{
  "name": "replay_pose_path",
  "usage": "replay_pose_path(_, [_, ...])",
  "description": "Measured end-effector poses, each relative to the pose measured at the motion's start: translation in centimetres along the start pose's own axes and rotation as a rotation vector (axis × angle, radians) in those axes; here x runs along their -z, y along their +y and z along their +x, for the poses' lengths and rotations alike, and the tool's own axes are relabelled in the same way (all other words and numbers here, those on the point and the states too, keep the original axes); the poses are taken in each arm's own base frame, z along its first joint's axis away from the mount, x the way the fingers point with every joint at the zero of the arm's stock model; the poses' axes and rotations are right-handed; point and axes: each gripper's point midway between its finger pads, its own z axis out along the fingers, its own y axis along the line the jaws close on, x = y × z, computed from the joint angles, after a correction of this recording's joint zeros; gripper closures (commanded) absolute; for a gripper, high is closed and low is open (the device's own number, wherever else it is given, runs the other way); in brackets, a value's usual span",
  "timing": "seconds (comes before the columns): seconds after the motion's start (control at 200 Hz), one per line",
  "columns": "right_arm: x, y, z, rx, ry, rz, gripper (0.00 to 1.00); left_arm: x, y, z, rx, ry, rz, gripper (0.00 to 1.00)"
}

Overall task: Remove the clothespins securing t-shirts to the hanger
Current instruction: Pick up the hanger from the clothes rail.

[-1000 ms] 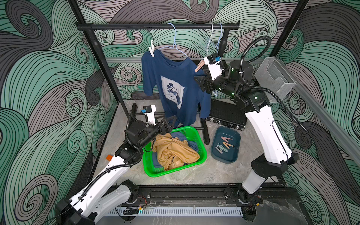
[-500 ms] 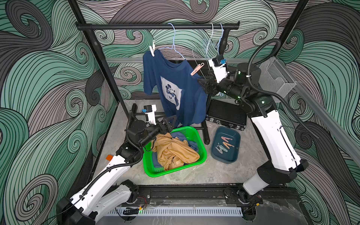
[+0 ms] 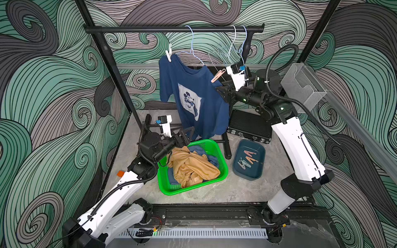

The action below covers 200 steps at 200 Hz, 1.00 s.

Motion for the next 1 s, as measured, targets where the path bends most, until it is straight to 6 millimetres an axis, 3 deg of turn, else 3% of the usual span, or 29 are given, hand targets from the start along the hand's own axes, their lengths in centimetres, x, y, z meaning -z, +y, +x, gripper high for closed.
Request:
replay_pose_path(0.115, [-0.5,0.0,-0.3,-0.012,-0.009,-0.006,0.85,0.0,0.0,0.0,0.004,-0.001,-0.001,0.11])
replay_pose_path(0.38, [-1.2,0.0,-0.9,-0.018,-0.027,-0.007,0.92,0.4,-0.2,-0.4,0.002,-0.013,0.006,0.11])
replay_pose_path(0.45, [-1.2,0.0,-0.9,-0.018,-0.028,-0.006,1.0,0.5,-0.3,-0.5,0.002,-0.015,0.007,0.11])
replay_pose_path(0.705, [-1.6,0.4,-1.0,-0.024,-0.027,0.014,1.0,0.5,-0.1,-0.4,0.002,-0.015,0.002,0.11])
replay_pose_path(1.001, [-1.4,1.8,-2.4,-0.102,-0.09,0.082,1.0,0.5,0.0,-0.4,0.003,-0.015,0.001,0.11])
